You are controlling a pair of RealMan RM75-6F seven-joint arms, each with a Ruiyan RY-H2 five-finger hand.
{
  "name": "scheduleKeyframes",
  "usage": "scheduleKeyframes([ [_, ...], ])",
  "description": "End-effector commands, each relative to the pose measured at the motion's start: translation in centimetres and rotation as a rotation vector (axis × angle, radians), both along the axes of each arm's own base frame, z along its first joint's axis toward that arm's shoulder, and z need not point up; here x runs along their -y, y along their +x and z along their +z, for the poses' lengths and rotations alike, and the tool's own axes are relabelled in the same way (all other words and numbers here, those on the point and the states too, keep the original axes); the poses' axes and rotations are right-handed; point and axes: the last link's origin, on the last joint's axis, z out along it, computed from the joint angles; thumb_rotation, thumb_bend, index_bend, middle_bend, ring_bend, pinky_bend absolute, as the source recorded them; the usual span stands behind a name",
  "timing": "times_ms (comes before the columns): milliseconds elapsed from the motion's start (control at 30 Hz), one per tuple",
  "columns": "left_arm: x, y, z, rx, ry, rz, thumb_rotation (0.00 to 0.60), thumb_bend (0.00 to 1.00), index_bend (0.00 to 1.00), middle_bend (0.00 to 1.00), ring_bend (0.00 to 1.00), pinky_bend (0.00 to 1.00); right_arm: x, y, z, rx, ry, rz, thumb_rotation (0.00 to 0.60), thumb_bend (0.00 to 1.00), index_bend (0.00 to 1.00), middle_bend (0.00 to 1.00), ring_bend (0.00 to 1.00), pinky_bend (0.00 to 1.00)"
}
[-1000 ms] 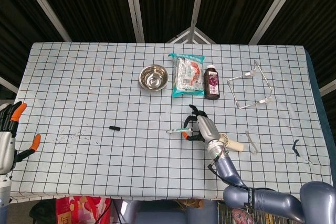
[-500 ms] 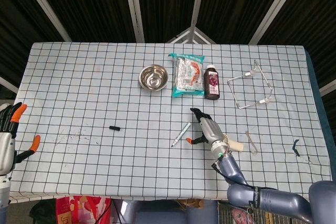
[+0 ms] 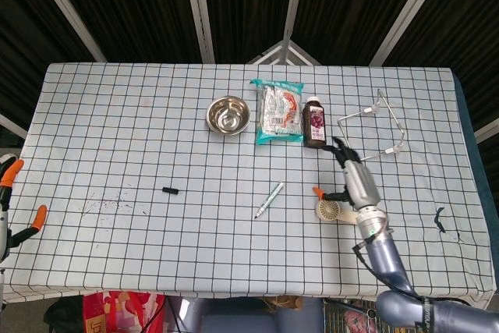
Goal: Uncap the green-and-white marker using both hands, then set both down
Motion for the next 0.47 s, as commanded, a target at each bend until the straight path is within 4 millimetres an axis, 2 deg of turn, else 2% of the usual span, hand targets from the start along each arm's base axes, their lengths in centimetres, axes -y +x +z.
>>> scheduleKeyframes([
  [33,0.5,-1.0,-0.3,0.009,-0.018,0.032,0.6,0.49,0.1,0.03,0.0,0.0,-2.4,-4.7,6.0,-0.173,-0.205,-0.009,0.6,0.25,0.29,0.03,0.12,0.02],
  [133,0.8,-1.6,-0.5,0.03,-0.019,0.039,0.6,0.49,0.1,0.03,0.0,0.0,-4.0,-7.7,8.8,-0.314,-0.265,-0.043,0.6,0.26,0.29,0.04,0.12,0.02],
  [267,1.0,-1.9,-0.4,0.035,-0.018,0.039,0.6,0.49,0.11,0.04,0.0,0.0,-5.6,-10.6,11.3,-0.414,-0.283,-0.077,0.6,0.26,0.29,0.03,0.12,0.02],
  [467,1.1,-1.8,0.4,0.035,0.002,0.033,0.6,0.49,0.11,0.04,0.0,0.0,-7.8,-13.0,13.5,-0.481,-0.284,-0.089,0.6,0.26,0.29,0.03,0.12,0.02],
])
